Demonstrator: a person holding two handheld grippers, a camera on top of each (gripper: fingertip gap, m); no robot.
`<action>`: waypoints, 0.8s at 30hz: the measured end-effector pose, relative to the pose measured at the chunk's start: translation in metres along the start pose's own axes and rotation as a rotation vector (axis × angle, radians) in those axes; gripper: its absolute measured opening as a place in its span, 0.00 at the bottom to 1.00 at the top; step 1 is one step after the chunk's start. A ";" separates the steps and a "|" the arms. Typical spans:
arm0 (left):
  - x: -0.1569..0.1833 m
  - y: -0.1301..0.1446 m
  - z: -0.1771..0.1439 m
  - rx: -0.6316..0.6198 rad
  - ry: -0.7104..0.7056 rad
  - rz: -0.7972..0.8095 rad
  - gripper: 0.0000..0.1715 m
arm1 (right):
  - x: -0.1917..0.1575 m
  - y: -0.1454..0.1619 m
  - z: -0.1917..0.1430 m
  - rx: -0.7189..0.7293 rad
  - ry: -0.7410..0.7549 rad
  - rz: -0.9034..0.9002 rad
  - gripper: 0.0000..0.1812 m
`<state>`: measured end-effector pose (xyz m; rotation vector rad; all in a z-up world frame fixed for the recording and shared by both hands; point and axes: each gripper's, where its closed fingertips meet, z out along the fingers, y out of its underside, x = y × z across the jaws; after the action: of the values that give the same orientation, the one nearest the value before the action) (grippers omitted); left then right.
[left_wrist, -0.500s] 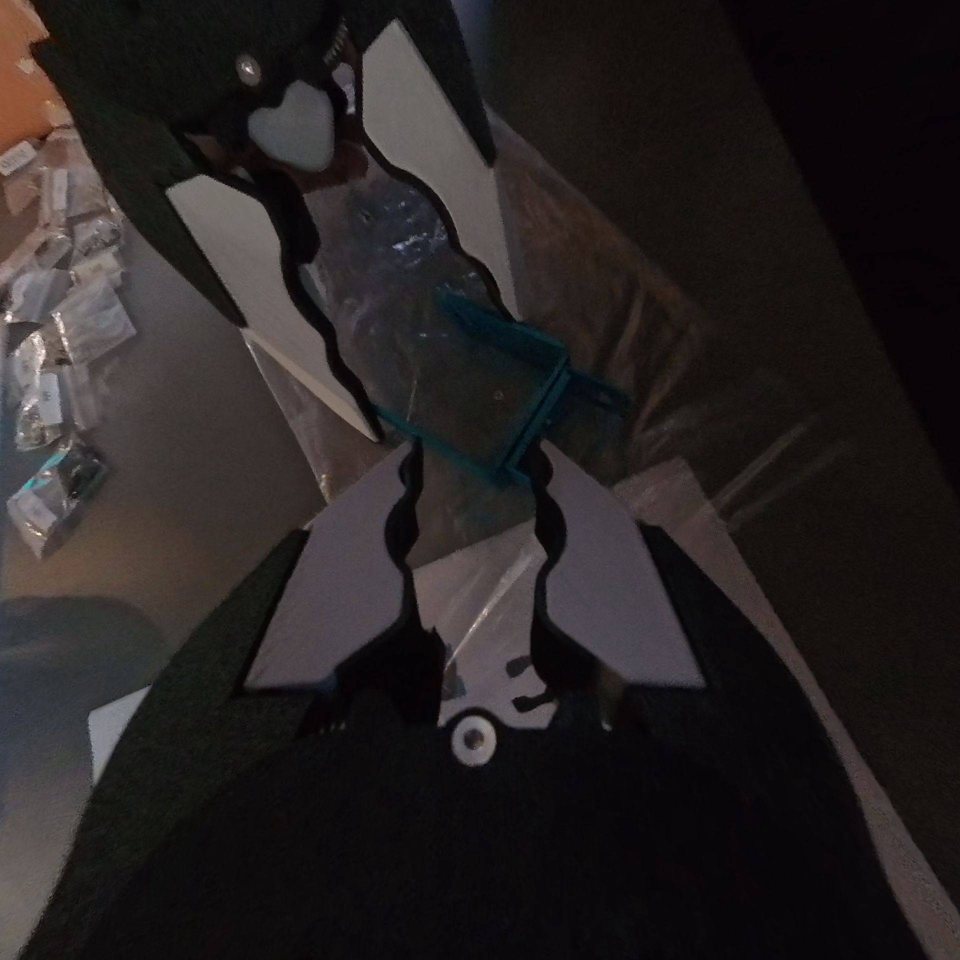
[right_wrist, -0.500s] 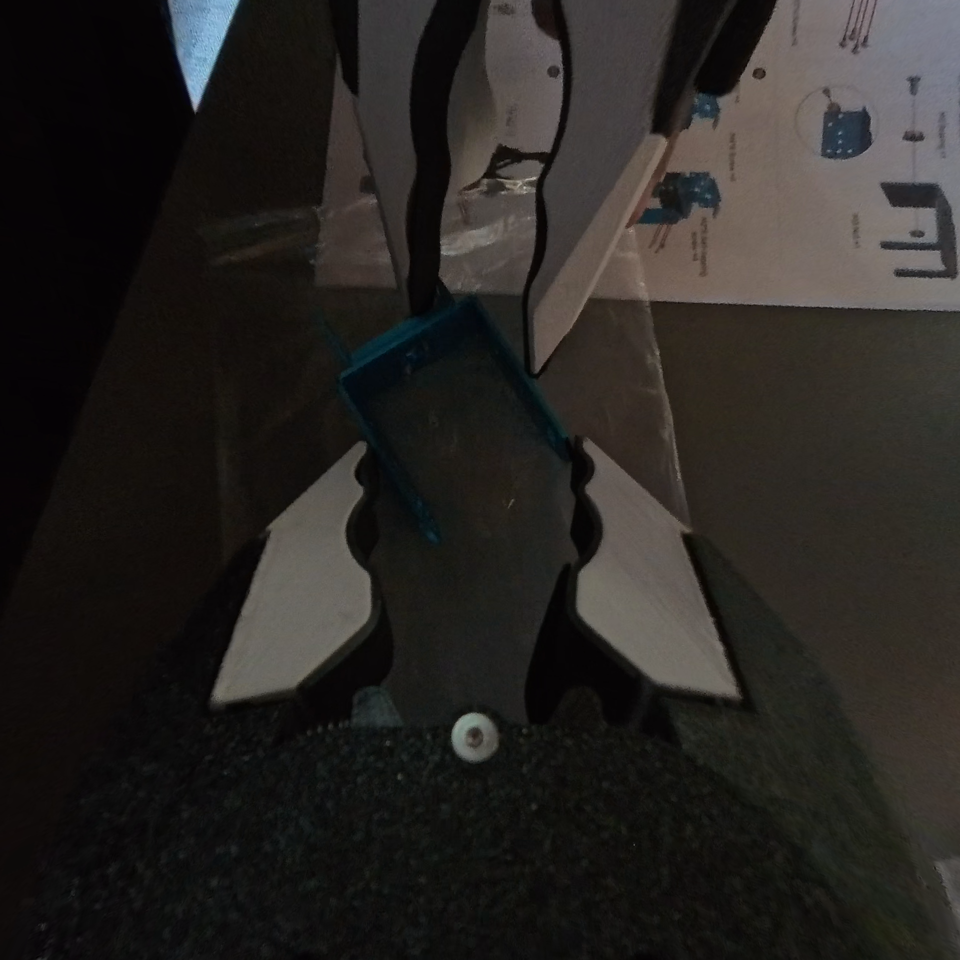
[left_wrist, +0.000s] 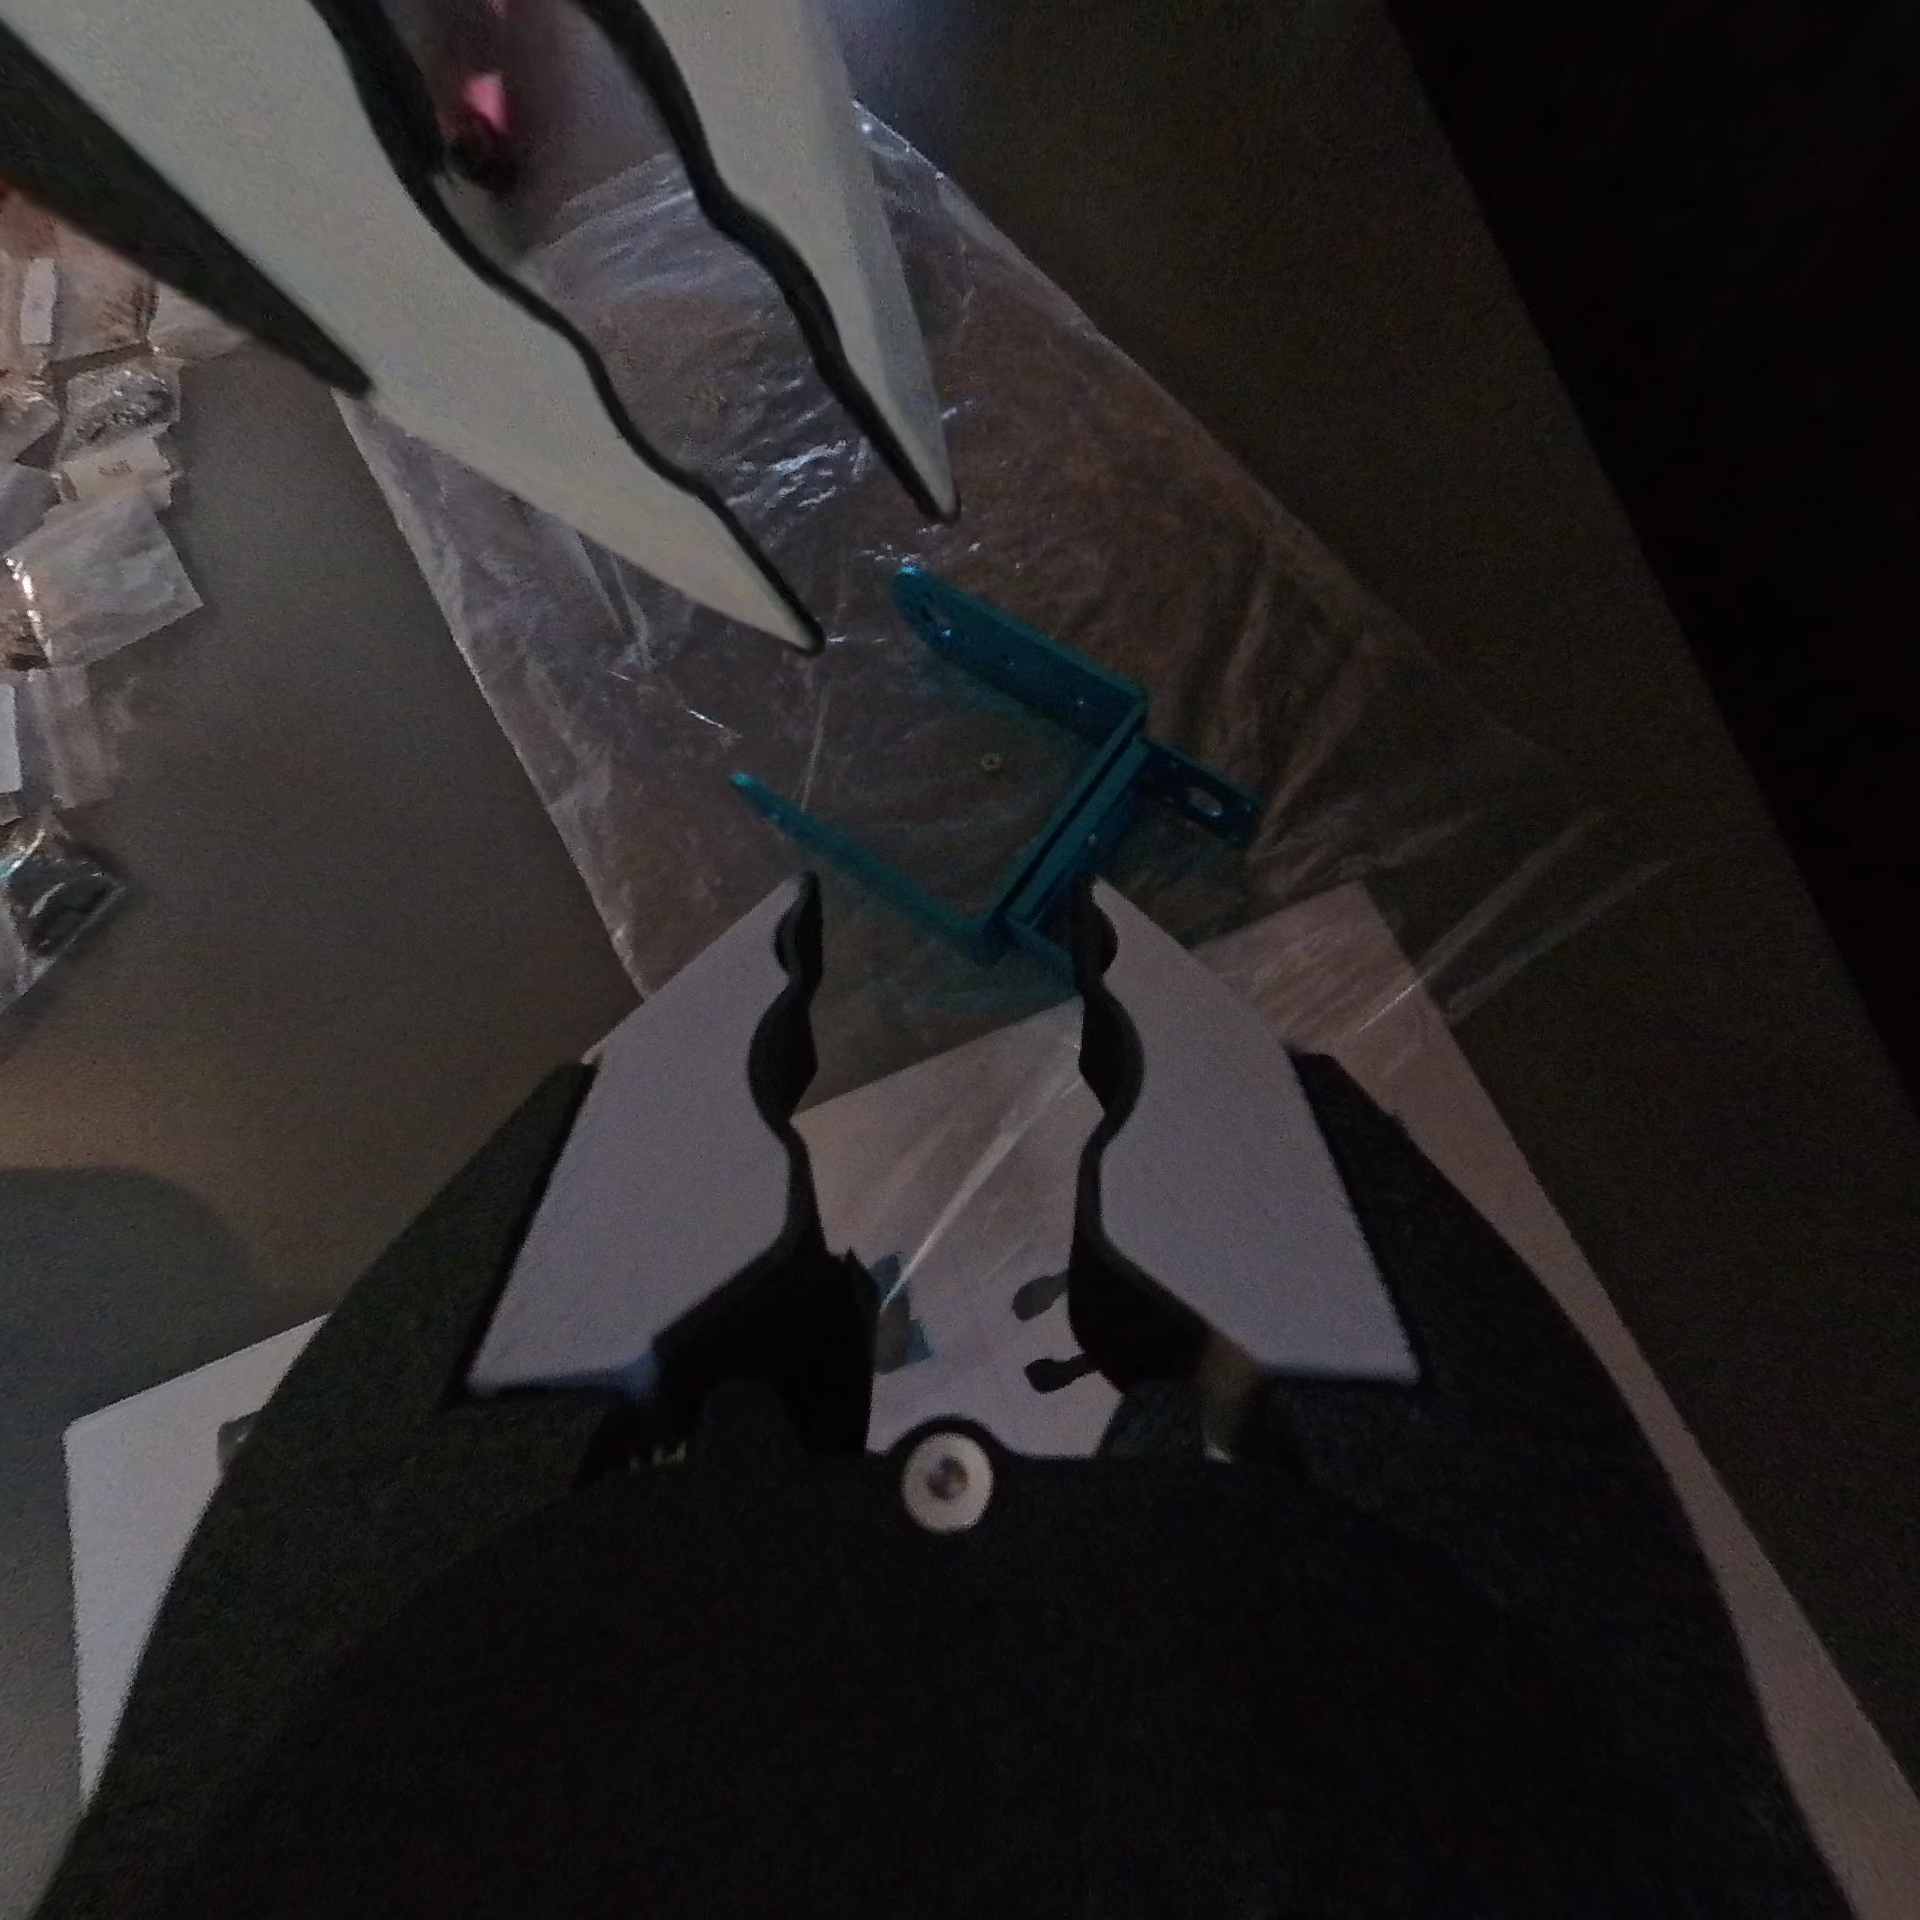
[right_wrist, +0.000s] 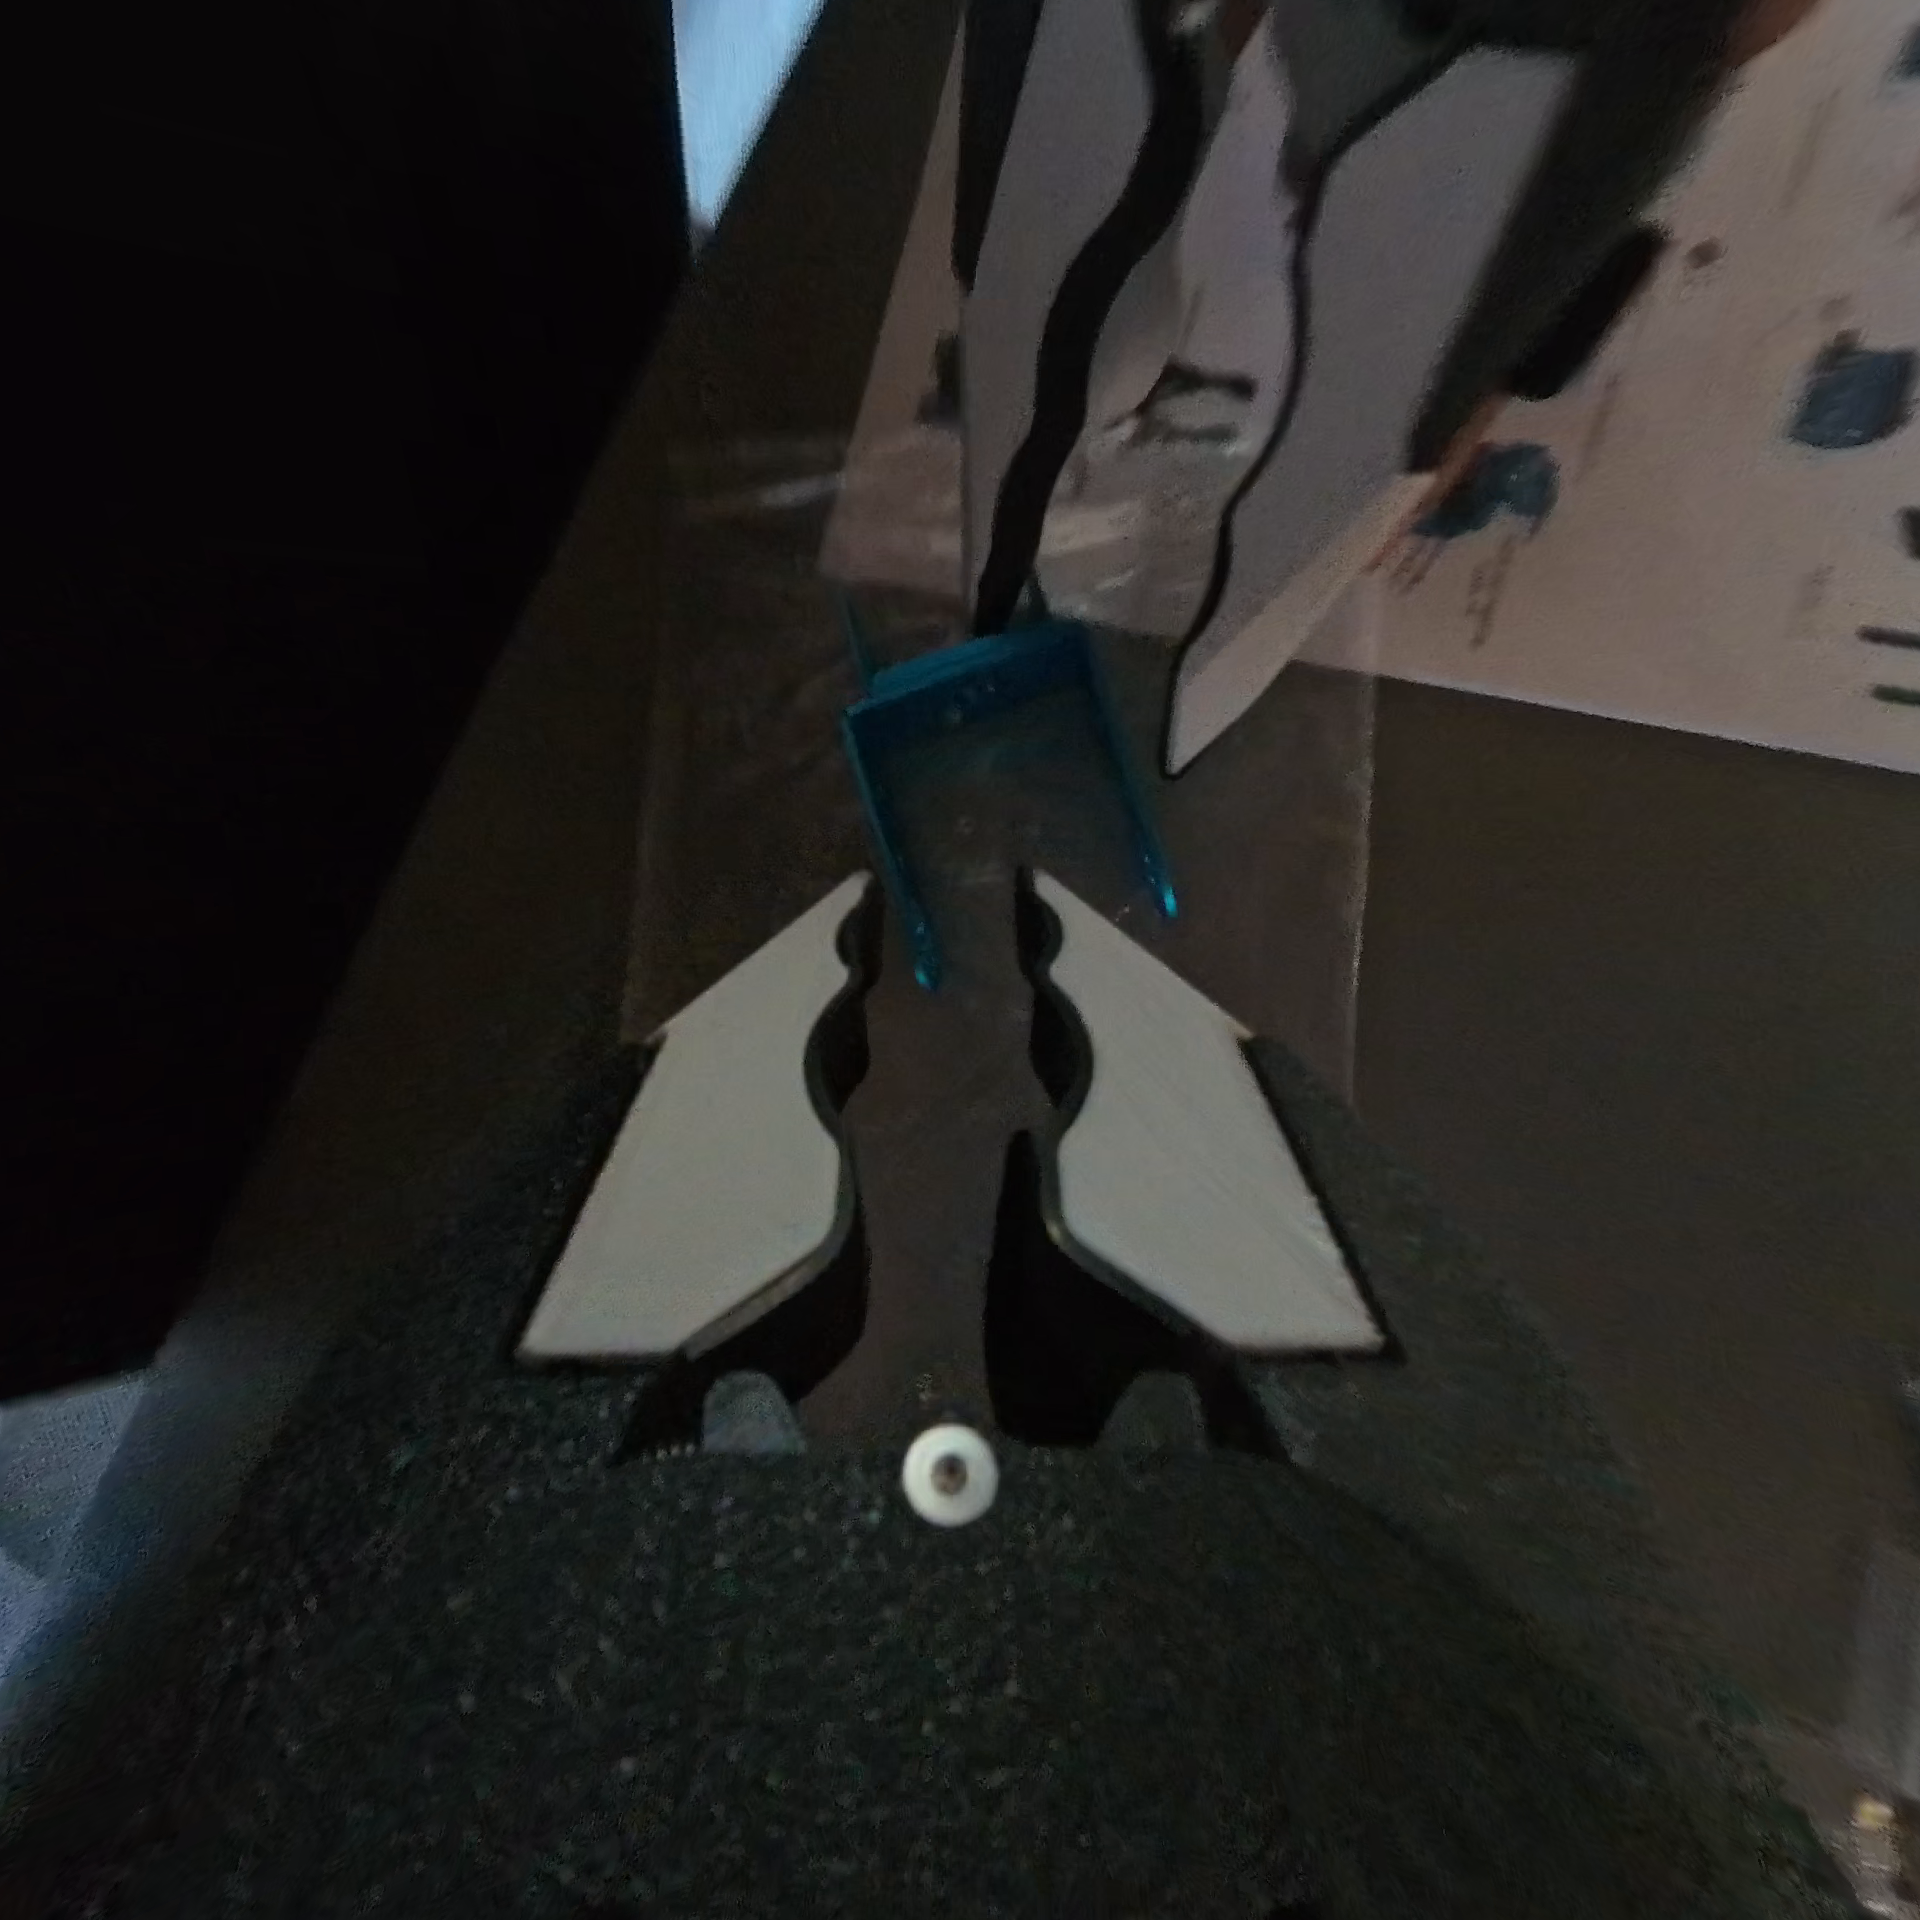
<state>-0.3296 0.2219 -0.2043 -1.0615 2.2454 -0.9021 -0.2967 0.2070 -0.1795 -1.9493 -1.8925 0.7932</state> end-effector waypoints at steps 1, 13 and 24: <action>0.000 0.000 0.001 -0.001 0.001 -0.001 0.28 | 0.001 0.003 0.007 -0.078 0.002 -0.042 0.12; -0.002 0.005 -0.008 0.038 0.092 -0.120 0.35 | 0.007 0.007 0.042 -0.397 0.010 -0.289 0.04; -0.007 0.012 -0.020 0.037 0.108 -0.160 0.38 | 0.004 0.006 0.038 -0.480 -0.007 -0.322 0.04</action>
<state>-0.3441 0.2404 -0.1988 -1.2155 2.2451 -1.0866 -0.3138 0.2049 -0.2137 -1.7989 -2.4894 0.2681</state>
